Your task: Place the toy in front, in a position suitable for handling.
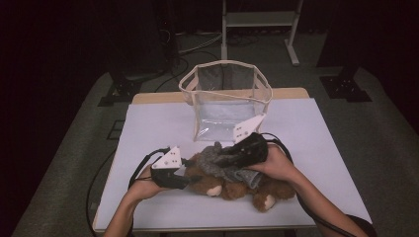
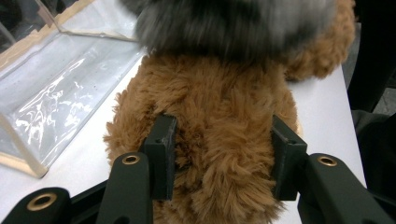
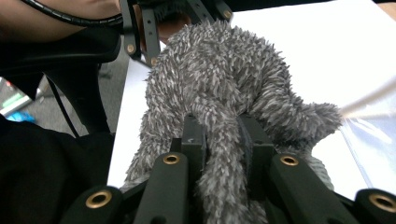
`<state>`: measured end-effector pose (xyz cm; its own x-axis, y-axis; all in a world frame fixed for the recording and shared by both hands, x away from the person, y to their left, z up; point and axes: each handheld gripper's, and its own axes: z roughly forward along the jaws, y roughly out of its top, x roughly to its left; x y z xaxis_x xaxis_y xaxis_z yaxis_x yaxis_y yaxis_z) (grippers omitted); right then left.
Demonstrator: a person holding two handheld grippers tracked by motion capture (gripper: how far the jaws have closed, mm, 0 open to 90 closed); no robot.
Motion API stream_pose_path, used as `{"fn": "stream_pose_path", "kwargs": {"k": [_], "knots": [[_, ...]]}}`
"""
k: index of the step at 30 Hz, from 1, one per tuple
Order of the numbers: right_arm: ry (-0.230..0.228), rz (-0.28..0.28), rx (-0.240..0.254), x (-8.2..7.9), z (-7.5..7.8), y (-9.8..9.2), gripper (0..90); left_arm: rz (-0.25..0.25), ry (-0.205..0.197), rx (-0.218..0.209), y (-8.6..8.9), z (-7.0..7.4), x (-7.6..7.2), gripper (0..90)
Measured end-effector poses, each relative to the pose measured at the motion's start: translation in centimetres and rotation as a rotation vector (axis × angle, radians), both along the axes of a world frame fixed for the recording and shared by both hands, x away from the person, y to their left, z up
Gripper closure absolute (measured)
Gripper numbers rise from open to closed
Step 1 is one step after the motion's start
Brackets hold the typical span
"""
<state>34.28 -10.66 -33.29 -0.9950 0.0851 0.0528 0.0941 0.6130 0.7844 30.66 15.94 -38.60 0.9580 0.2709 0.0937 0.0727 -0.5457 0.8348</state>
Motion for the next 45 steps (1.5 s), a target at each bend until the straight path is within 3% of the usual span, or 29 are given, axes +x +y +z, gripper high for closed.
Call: {"fn": "stream_pose_path", "kwargs": {"k": [4, 8, 12, 13, 14, 17, 18, 20, 23, 25, 26, 31, 35, 39, 40, 42, 45], "knots": [[0.003, 0.025, -0.016, 0.4, -0.8, 2.7, 74.3, -0.012, 0.008, 0.0, -0.1, -0.1, -0.1, 52.4], [0.008, 0.038, -0.026, 0.4, -1.0, 2.9, 74.3, -0.015, 0.022, -0.011, 0.4, -0.4, -0.3, 52.2], [-0.009, 0.013, -0.093, 0.1, -1.5, 0.4, 74.3, -0.017, 0.018, -0.007, 0.5, -0.4, -0.4, 51.7], [-0.009, 0.013, -0.093, 0.1, -1.5, 0.4, 74.3, -0.017, 0.018, -0.007, 0.5, -0.4, -0.4, 51.6], [0.03, -0.013, -0.081, 0.2, -1.8, -0.9, 74.3, -0.025, 0.027, -0.008, 0.5, -0.3, -0.4, 51.1], [0.052, -0.03, -0.056, 0.2, -2.1, -2.0, 74.4, -0.024, 0.031, 0.005, 0.2, 0.0, -0.4, 48.2], [0.039, -0.034, -0.053, -0.1, -2.2, -2.1, 74.4, 0.009, 0.027, 0.026, 0.1, 0.6, -0.3, 39.9], [0.038, -0.033, -0.053, -0.2, -2.2, -2.0, 74.4, 0.024, 0.035, 0.042, 0.1, 0.8, -0.1, 34.3], [0.038, -0.029, -0.057, -0.2, -2.1, -1.8, 74.3, 0.011, 0.034, 0.043, 0.1, 0.5, -0.2, 40.0], [0.043, -0.017, -0.054, -0.1, -1.7, -1.1, 74.2, 0.007, 0.035, 0.031, -0.1, 0.2, -0.2, 45.7], [0.023, 0.004, -0.055, 0.0, -1.3, 0.0, 74.3, -0.006, 0.042, 0.024, -0.2, -0.2, -0.1, 48.1], [0.014, 0.035, -0.053, 0.3, -1.0, 3.2, 74.3, -0.015, 0.052, 0.015, -0.1, -0.6, -0.5, 48.0], [0.026, 0.05, -0.063, 0.5, -1.1, 3.5, 74.4, -0.023, 0.056, 0.008, 0.2, -0.8, -0.6, 48.3], [0.018, -0.038, -0.093, 1.3, -0.7, 0.0, 74.3, -0.032, 0.048, 0.012, 0.3, -0.9, -0.9, 48.3], [0.018, -0.038, -0.093, 1.3, -0.7, 0.0, 74.3, -0.034, 0.048, 0.014, 0.3, -0.9, -1.0, 48.3], [0.033, -0.104, -0.074, 2.1, -0.7, -3.0, 74.3, -0.035, 0.05, 0.019, 0.3, -0.8, -0.9, 46.9], [0.056, -0.126, -0.067, 1.9, -1.0, -3.9, 74.3, -0.022, 0.07, 0.019, 0.4, 0.2, -0.5, 42.3]]}}
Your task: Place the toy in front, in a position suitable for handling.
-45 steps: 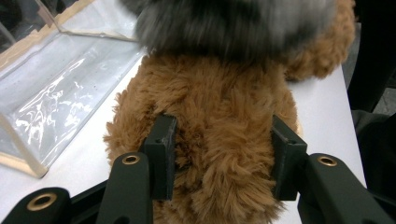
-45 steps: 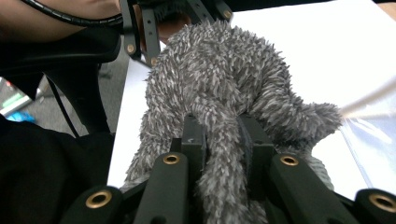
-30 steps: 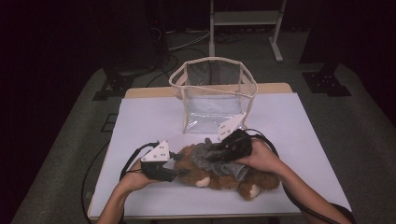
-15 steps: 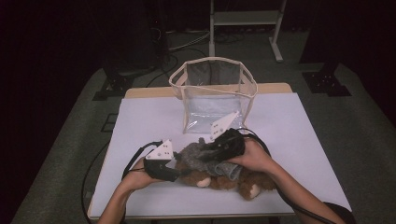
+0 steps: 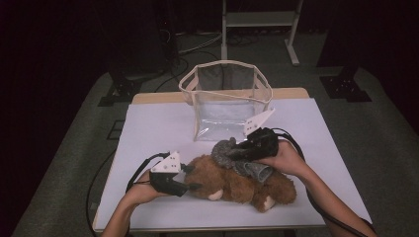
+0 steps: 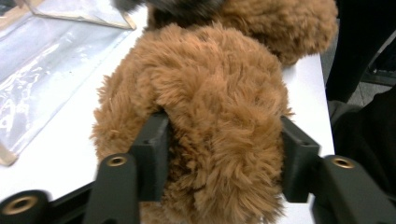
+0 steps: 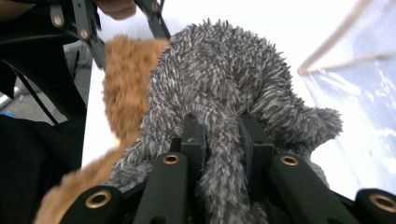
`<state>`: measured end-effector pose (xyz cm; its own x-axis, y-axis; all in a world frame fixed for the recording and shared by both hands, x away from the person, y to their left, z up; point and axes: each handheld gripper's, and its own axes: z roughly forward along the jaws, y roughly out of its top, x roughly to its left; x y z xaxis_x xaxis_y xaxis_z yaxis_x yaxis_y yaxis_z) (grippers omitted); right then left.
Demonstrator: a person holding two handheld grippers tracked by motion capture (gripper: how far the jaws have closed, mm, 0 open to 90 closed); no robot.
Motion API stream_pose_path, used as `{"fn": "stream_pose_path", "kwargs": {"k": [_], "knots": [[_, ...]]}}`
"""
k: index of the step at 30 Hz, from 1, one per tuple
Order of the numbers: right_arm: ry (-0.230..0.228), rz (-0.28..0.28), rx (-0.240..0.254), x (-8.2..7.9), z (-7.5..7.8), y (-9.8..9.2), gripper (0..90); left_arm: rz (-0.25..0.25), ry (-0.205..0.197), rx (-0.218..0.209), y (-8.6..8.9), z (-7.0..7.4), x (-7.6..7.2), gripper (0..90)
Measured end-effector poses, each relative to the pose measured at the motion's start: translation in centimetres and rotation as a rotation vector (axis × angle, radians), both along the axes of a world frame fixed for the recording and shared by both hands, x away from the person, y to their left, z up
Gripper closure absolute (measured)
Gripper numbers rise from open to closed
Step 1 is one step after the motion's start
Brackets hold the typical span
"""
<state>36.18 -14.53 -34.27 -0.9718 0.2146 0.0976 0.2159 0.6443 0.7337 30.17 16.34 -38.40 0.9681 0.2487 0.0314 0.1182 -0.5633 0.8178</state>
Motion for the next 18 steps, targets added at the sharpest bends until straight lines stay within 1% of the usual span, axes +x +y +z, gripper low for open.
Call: {"fn": "stream_pose_path", "kwargs": {"k": [1, 2, 3, 4, 5, 6, 8, 9, 10, 11, 12, 13, 14, 15, 16, 17, 18], "knots": [[0.005, -0.001, -0.001, -0.3, -0.3, -0.1, 74.3, -0.001, 0.006, -0.001, 0.0, 0.5, 0.2, 39.3], [0.001, 0.003, 0.001, -0.9, -0.7, 0.1, 74.3, -0.015, 0.006, -0.013, -0.4, 1.3, 0.4, 36.9], [0.001, 0.003, 0.001, -0.9, -0.7, 0.1, 74.3, -0.015, 0.006, -0.013, -0.4, 1.3, 0.4, 35.2], [-0.004, 0.014, 0.008, -1.2, -0.8, 0.2, 74.3, -0.028, 0.014, -0.018, -0.9, 1.7, 0.6, 35.2], [-0.004, 0.022, 0.015, -1.7, -0.9, 0.5, 74.3, -0.035, 0.019, -0.013, -1.4, 1.8, 0.8, 33.9], [-0.01, 0.033, 0.015, -2.1, -0.8, 0.7, 74.3, -0.041, 0.018, -0.004, -1.9, 1.9, 0.9, 32.4], [-0.022, 0.05, 0.014, -2.7, -0.8, 0.9, 74.3, -0.065, 0.042, 0.025, -3.0, 1.6, 1.3, 32.2], [-0.048, 0.043, 0.001, -3.1, -0.6, 0.5, 74.3, -0.069, 0.057, 0.028, -3.4, 1.2, 1.4, 34.0], [-0.048, 0.043, 0.001, -3.1, -0.6, 0.5, 74.3, -0.069, 0.057, 0.028, -3.4, 1.2, 1.4, 35.8], [-0.033, 0.028, 0.02, -2.9, -0.4, -0.7, 74.3, -0.066, 0.061, 0.028, -3.3, 1.1, 1.3, 36.9], [-0.029, 0.013, 0.026, -2.8, -0.4, -1.5, 74.3, -0.06, 0.068, 0.018, -3.0, 0.8, 1.1, 37.6], [-0.028, -0.001, 0.033, -2.8, -0.3, -2.1, 74.3, -0.06, 0.068, 0.018, -3.0, 0.8, 1.1, 38.1], [-0.028, -0.001, 0.033, -2.8, -0.3, -2.1, 74.3, -0.065, 0.072, 0.013, -2.8, 0.6, 1.0, 38.1], [-0.024, -0.029, 0.044, -2.7, -0.2, -3.2, 74.2, -0.064, 0.076, 0.009, -2.7, 0.5, 0.9, 38.3], [-0.02, -0.046, 0.049, -2.7, -0.1, -3.9, 74.2, -0.062, 0.081, -0.003, -2.5, 0.4, 0.8, 38.4], [-0.014, -0.076, 0.06, -2.9, -0.2, -5.2, 74.2, -0.062, 0.081, -0.002, -2.5, 0.4, 0.8, 38.3], [-0.007, -0.081, 0.067, -3.0, -0.4, -5.5, 74.2, -0.063, 0.079, -0.003, -2.5, 0.4, 0.7, 38.0]]}}
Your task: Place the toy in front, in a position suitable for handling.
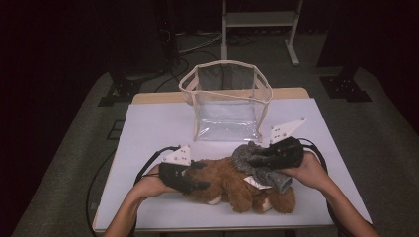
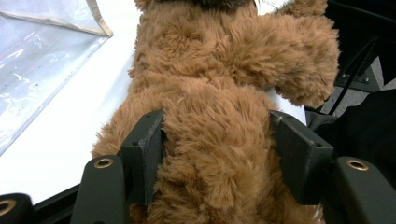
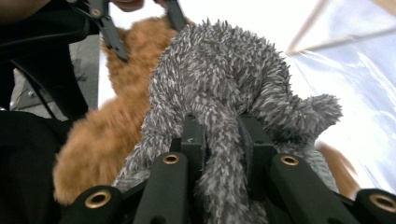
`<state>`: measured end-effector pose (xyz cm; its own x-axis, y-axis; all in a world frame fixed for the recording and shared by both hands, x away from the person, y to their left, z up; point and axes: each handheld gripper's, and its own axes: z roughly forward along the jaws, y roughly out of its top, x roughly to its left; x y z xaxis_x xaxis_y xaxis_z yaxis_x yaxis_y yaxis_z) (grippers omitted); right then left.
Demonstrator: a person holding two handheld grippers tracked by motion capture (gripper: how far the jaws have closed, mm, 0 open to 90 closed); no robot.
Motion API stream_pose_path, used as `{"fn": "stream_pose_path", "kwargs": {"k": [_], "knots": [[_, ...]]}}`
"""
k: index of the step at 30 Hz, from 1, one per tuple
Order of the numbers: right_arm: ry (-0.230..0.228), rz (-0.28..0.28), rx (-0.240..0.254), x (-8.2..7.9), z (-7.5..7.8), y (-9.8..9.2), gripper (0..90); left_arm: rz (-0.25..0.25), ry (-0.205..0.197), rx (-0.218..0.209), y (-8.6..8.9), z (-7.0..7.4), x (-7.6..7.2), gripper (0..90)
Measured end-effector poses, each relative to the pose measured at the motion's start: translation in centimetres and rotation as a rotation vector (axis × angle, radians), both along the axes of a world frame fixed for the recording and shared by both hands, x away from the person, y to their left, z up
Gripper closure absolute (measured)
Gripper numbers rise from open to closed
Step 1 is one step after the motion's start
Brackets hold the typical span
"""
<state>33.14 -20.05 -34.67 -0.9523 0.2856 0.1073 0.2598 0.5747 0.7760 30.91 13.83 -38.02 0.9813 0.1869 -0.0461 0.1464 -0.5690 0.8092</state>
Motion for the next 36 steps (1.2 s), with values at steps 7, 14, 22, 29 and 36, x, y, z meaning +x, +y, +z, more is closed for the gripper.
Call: {"fn": "stream_pose_path", "kwargs": {"k": [7, 14, 22, 29, 36], "knots": [[-0.002, 0.021, 0.022, -1.1, -1.2, 0.7, 74.5, -0.003, -0.024, 0.058, -1.4, 1.0, 0.8, 23.9], [-0.018, 0.031, 0.019, -1.6, -1.6, 0.6, 74.7, 0.021, 0.078, 0.107, -2.7, 0.1, 2.2, 10.4], [0.024, 0.011, 0.056, -0.4, -2.0, -0.2, 74.6, 0.023, 0.054, 0.209, -4.1, 0.5, 3.0, 51.4], [0.03, -0.016, 0.006, 2.4, -0.2, -0.4, 74.7, 0.076, -0.062, 0.148, -4.3, 1.8, 4.1, 61.7], [0.024, -0.011, -0.018, 5.0, 1.3, 0.5, 74.6, 0.098, -0.162, 0.153, -4.3, 2.9, 6.0, 61.9]]}}
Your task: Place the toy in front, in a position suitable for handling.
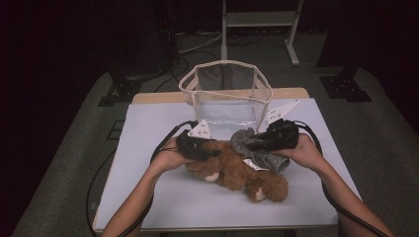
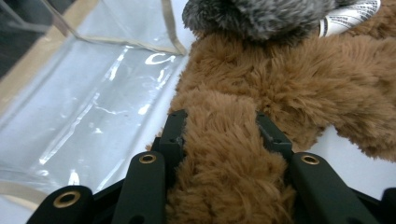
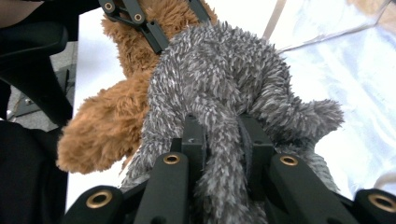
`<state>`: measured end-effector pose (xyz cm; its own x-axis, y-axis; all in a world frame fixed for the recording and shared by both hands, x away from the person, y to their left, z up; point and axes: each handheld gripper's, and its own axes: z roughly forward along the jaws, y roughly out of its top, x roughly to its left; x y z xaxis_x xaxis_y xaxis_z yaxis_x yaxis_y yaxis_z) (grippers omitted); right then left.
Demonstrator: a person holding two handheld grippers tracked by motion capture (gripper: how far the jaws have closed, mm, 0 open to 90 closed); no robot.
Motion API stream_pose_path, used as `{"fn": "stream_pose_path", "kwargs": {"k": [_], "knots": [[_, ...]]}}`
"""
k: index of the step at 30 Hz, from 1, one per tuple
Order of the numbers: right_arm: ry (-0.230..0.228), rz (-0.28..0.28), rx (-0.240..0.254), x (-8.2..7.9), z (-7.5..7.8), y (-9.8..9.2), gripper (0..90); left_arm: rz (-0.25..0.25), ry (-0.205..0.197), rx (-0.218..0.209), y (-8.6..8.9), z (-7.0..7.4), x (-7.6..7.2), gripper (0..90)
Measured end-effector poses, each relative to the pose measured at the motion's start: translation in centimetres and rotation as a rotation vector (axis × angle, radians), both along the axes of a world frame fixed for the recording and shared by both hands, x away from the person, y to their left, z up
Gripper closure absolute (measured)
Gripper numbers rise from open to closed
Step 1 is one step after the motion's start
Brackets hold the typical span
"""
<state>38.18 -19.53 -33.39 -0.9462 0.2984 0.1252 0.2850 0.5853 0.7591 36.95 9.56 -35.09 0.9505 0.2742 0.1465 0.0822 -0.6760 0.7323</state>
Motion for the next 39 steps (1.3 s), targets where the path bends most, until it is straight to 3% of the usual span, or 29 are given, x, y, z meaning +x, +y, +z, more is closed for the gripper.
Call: {"fn": "stream_pose_path", "kwargs": {"k": [4, 6, 9, 10, 11, 12, 14, 15, 18, 19, 21, 24, 28, 30, 32, 33, 34, 35, 39], "knots": [[0.005, -0.027, 0.019, 0.8, -0.2, -0.1, 74.7, -0.014, -0.004, -0.004, 0.5, -0.2, -0.4, 57.7], [0.028, -0.025, 0.023, 0.8, -1.3, -0.1, 74.7, -0.041, 0.019, 0.003, 1.0, -0.5, -1.4, 52.0], [0.038, -0.002, 0.045, 0.1, -2.1, 0.3, 75.1, -0.04, 0.032, 0.016, 1.2, -0.6, -1.9, 35.1], [0.035, 0.009, 0.058, -0.5, -2.5, 0.5, 75.3, -0.044, 0.049, 0.022, 1.4, -0.6, -2.1, 35.1], [0.02, 0.044, 0.071, -2.3, -3.1, 0.9, 75.7, -0.055, 0.064, 0.003, 1.6, -0.6, -2.5, 30.0], [0.02, 0.044, 0.071, -2.3, -3.1, 0.9, 75.7, -0.055, 0.064, 0.003, 1.6, -0.6, -2.5, 26.8], [-0.007, 0.052, 0.073, -3.8, -3.2, 1.1, 75.7, -0.054, 0.082, -0.001, 1.8, -0.6, -2.7, 25.4], [-0.017, 0.068, 0.074, -4.9, -3.1, 1.1, 75.7, -0.058, 0.111, 0.004, 1.8, -1.1, -2.8, 25.6], [-0.026, 0.084, 0.064, -5.7, -2.8, 1.0, 75.6, -0.08, 0.121, -0.003, 1.7, -1.8, -3.2, 32.4], [-0.024, 0.083, 0.072, -5.5, -2.0, 0.7, 75.6, -0.092, 0.112, -0.002, 1.7, -2.0, -3.6, 37.8], [-0.036, 0.063, 0.083, -5.0, -1.2, 0.4, 75.6, -0.092, 0.1, -0.018, 1.8, -2.2, -4.2, 39.8], [-0.057, 0.019, 0.088, -4.2, -0.4, 0.0, 75.6, -0.113, 0.076, -0.006, 2.2, -2.2, -5.1, 40.1], [-0.036, 0.043, 0.063, -4.2, -1.1, 0.8, 75.6, -0.109, 0.073, 0.01, 2.3, -1.5, -5.6, 33.8], [-0.012, 0.072, 0.068, -5.2, -2.5, 1.4, 75.7, -0.103, 0.096, 0.009, 1.9, -1.1, -5.4, 24.0], [0.011, 0.096, 0.089, -5.9, -3.3, 1.6, 75.8, -0.125, 0.113, 0.022, 1.1, -0.9, -5.3, 20.4], [0.007, 0.101, 0.095, -6.3, -3.4, 1.6, 75.8, -0.141, 0.128, 0.059, 0.0, -1.1, -5.2, 18.9], [0.0, 0.102, 0.093, -6.6, -3.4, 1.5, 75.8, -0.141, 0.128, 0.059, 0.0, -1.1, -5.2, 17.3], [-0.01, 0.096, 0.095, -6.8, -3.4, 1.4, 75.7, -0.148, 0.157, 0.108, -1.3, -1.5, -5.0, 15.5], [-0.012, 0.091, 0.098, -6.9, -3.5, 1.1, 75.7, -0.144, 0.173, 0.15, -2.3, -1.6, -4.6, 12.8]]}}
